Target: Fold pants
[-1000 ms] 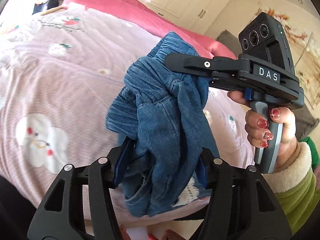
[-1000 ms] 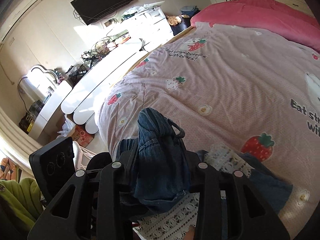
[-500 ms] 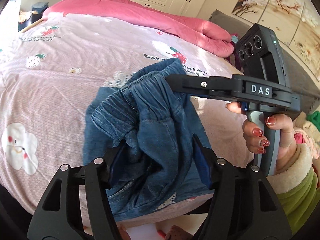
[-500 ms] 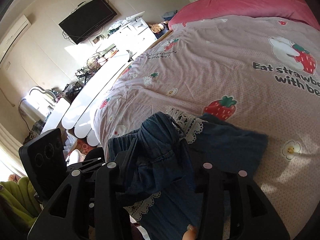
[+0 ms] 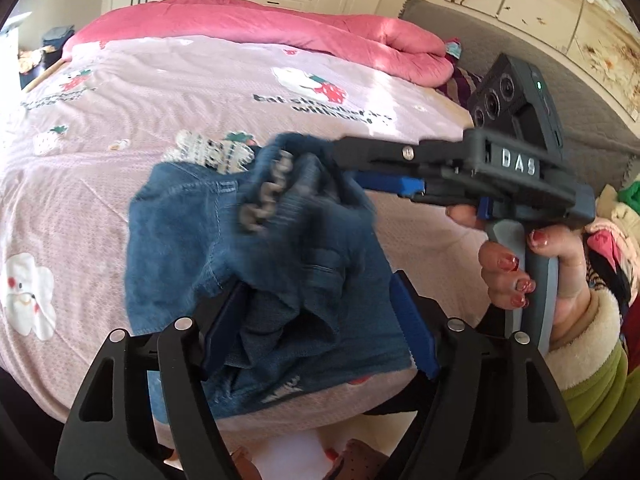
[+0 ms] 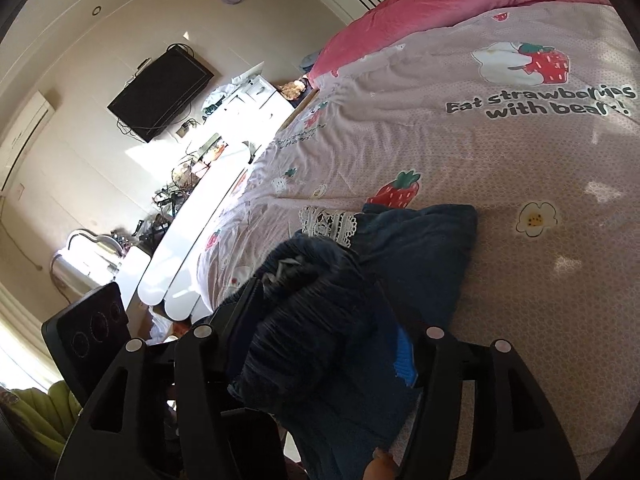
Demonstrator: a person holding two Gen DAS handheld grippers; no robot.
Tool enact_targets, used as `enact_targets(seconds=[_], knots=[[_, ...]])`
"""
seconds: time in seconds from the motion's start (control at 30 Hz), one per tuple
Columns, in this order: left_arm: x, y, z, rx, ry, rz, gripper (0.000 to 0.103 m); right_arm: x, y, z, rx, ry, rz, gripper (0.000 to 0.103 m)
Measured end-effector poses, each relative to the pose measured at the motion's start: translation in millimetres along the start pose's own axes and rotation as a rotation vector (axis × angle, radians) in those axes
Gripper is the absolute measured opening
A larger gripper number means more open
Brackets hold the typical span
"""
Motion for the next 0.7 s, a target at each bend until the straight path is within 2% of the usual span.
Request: enact_targets(seconds=[0.13, 0.27, 0.33, 0.47, 0.57, 0.7], knots=[[10, -11, 11, 0.034, -0.003, -0.029, 0.064, 0, -5, 7, -0.05, -0.127, -0.005, 0.058], [18, -18, 15, 0.043, -0.001, -0.051, 0.064, 12, -18, 24, -0.112, -0.307, -0.057, 0.058], [19, -19, 15, 0.044, -0.007, -0.052, 0.064, 17, -23, 32, -0.119, -0.348, -0.073, 0.058], [15, -18, 13, 0.022, -0.041, -0.053, 0.065, 10, -22, 26, -0.097, -0.322, -0.048, 0.058], [-2, -14, 8, -0.002, -0.078, -0.029, 0.066, -6, -21, 16, -0.113, -0.327, -0.016, 0.058], [-30, -5, -12, -0.023, -0.062, 0.029, 0.073, -25, -23, 5, -0.122, -0.327, 0.027, 0.06]])
Point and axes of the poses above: each gripper's, at about its wrist camera, not at the fingertips, and x roughly the way its jaws point, z to its right, y to its top, the point moved 8 cm from there along x, roughly the way its jaws point, and after that the axes turned 2 degrees about -z, right-handed, at the moved point
